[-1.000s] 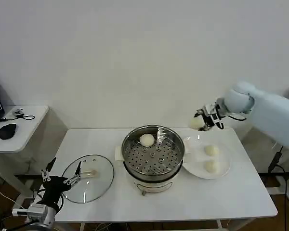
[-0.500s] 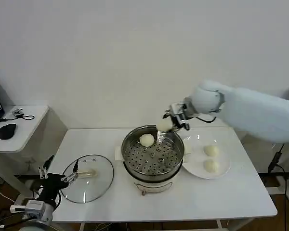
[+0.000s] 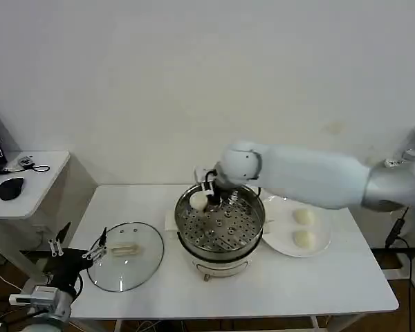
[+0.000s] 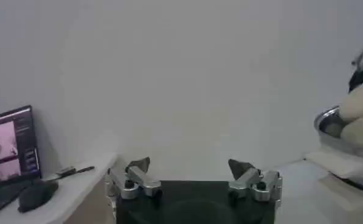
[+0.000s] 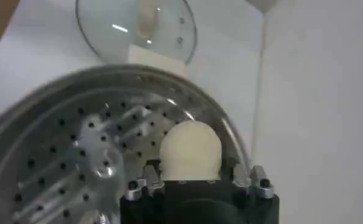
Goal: Take steamed baozi put them in steamer then cover it.
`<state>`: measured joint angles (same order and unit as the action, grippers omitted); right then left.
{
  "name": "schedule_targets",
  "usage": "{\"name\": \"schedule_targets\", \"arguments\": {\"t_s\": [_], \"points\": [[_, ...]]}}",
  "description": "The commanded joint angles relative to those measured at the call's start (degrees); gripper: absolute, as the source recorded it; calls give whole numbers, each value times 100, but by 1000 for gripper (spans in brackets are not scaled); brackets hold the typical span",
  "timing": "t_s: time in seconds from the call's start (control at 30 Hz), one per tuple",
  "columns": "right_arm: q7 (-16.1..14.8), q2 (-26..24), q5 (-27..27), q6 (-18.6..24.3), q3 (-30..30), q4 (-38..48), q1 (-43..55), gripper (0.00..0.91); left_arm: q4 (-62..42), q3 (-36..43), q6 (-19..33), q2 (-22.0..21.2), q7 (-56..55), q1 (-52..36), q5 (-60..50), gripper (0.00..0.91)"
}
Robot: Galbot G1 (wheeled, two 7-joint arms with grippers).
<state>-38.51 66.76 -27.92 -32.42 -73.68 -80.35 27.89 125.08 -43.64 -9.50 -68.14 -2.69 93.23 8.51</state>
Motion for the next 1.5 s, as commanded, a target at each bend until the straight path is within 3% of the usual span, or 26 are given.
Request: {"name": "schedule_targets", "arguments": {"t_s": [0.03,0.33,0.83,0.87,0.93,1.3,1.5], "points": [[227,503,-221,-374,-87,243,-415,655,-19,-37,3,-13,3,-19,8,907],[252,497,-170,-432,-60,181,-385,655,-8,-40,10,-28,3,-12,8,907],[26,322,-108,-521,-100,-74,-190,655,2,-62,16,-54,6,-3,9,907],[18,324,-97,-512,-107,-62,-192,685,1,-59,16,-56,7,-4,10,907],[5,326,-64,-498,-109,-41,-216,907,4,-55,17,-55,8,-5,9,907],[66,243,-79,-473,-21,-125,-164,907,6,-52,6,-30,13,-16,9,907],[-43,-141,-229,-448,-27,-434,403,907,-7,-42,-3,-3,14,-46,22,907]]}}
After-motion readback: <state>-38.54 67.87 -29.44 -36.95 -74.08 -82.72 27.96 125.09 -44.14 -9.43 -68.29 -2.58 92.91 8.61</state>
